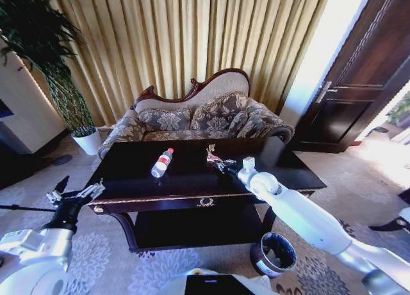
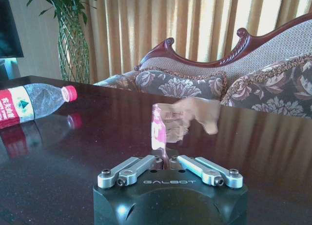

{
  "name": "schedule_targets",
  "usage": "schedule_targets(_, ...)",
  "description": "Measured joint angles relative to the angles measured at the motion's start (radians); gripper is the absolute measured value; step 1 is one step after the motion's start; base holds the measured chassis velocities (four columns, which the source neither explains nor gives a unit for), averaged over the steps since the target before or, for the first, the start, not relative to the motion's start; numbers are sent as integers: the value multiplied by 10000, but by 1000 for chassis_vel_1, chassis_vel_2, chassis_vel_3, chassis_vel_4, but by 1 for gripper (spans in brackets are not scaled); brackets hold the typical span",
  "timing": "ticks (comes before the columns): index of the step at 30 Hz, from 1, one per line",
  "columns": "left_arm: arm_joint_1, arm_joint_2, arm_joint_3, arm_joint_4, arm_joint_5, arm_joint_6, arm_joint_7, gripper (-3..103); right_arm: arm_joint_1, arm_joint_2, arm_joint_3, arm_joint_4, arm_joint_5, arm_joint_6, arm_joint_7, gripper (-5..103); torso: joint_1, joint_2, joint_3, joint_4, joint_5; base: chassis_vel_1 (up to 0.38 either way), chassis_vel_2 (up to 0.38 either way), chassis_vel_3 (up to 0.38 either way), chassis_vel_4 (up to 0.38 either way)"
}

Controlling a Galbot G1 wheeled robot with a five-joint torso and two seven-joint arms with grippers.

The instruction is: Move to the front of the table and place the trash on the table into the trash bin.

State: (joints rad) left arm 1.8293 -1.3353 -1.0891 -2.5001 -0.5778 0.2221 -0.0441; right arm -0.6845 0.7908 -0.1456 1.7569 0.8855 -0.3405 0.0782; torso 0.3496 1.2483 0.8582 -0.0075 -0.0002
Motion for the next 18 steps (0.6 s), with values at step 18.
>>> schedule_targets(18,-126,52,119,14,-16,-31,0,100,-1672,-54,1962,1357,46,840,1063,0,0,0,0,1,1,0,0,0,0)
